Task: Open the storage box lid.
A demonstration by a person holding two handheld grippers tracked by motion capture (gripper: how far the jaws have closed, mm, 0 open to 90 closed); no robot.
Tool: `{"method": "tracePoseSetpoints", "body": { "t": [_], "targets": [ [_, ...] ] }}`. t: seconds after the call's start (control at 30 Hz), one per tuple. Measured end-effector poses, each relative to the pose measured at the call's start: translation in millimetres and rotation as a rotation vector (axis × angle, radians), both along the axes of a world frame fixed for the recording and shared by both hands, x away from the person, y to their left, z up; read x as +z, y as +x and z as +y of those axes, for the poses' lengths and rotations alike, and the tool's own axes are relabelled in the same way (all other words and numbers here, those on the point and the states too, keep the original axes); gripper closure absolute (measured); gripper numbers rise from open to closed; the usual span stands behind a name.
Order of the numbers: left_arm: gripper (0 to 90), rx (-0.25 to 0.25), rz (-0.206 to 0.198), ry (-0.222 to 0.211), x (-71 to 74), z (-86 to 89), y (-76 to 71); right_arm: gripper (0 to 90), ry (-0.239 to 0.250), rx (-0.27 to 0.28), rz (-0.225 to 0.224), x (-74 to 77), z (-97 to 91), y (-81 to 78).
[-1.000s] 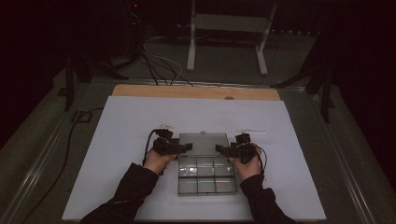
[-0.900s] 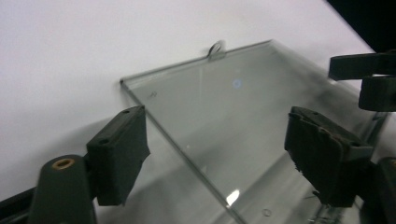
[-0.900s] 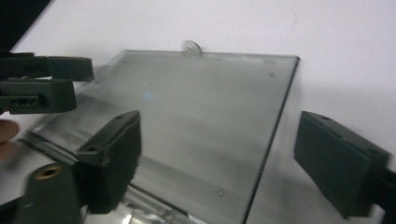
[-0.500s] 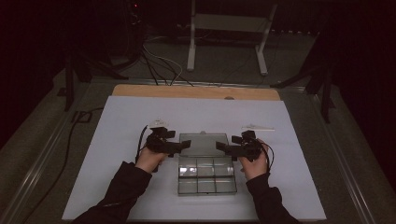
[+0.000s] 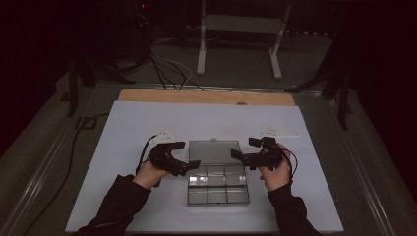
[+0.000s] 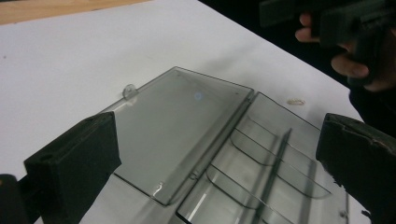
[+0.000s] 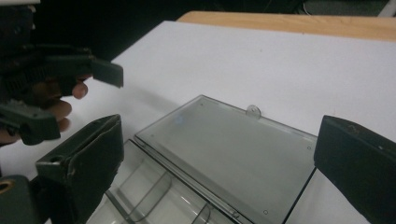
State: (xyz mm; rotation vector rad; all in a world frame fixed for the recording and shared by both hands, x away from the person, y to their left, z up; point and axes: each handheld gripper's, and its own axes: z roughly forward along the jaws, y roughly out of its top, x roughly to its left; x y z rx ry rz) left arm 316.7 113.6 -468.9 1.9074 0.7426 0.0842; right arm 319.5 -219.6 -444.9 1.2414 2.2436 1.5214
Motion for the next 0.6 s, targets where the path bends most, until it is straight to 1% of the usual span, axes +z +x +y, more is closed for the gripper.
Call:
{"method": "tracePoseSetpoints", "body": {
  "t": [0.03, 0.07, 0.13, 0.2, 0.3, 0.37, 0.4, 0.53, 0.57, 0.6],
  "targets": [
    [0.7, 0.001, -0.011, 0.003, 0.4, 0.9, -2.1, 1.8, 0.007, 0.000, -0.002, 1.9, -1.2, -1.0],
    [0.7, 0.001, -0.011, 0.003, 0.4, 0.9, -2.1, 1.8, 0.007, 0.000, -0.002, 1.9, -1.2, -1.0],
    [0.7, -0.002, -0.031, -0.003, 0.8, 4.8, -7.0, 1.8, 0.007, -0.006, -0.013, 6.4, -5.5, -3.0],
    [0.7, -0.003, -0.036, -0.017, 0.5, 7.9, -9.4, 1.8, 0.001, -0.012, -0.020, 8.1, -8.9, -4.1],
    [0.7, 0.004, -0.035, -0.028, -0.9, 12.5, -13.0, 1.8, -0.016, -0.017, -0.016, 8.4, -15.4, -4.6],
    [0.7, 0.008, -0.055, -0.008, -2.4, 15.1, -15.9, 1.8, -0.027, -0.020, -0.016, 7.8, -20.4, -4.9],
    [0.7, 0.009, -0.059, -0.011, -3.2, 16.6, -17.8, 1.8, -0.033, -0.021, -0.015, 7.5, -23.2, -5.1],
    [0.7, -0.002, -0.058, -0.019, -7.3, 22.1, -24.4, 1.8, -0.040, -0.037, -0.019, 6.0, -35.3, -6.6],
    [0.7, -0.002, -0.058, -0.019, -7.3, 22.1, -24.4, 1.8, -0.040, -0.037, -0.019, 6.0, -35.3, -6.6],
    [0.7, -0.007, -0.052, -0.026, -9.9, 24.6, -27.1, 1.8, -0.042, -0.042, -0.020, 5.2, -41.2, -7.8]
  ]
}}
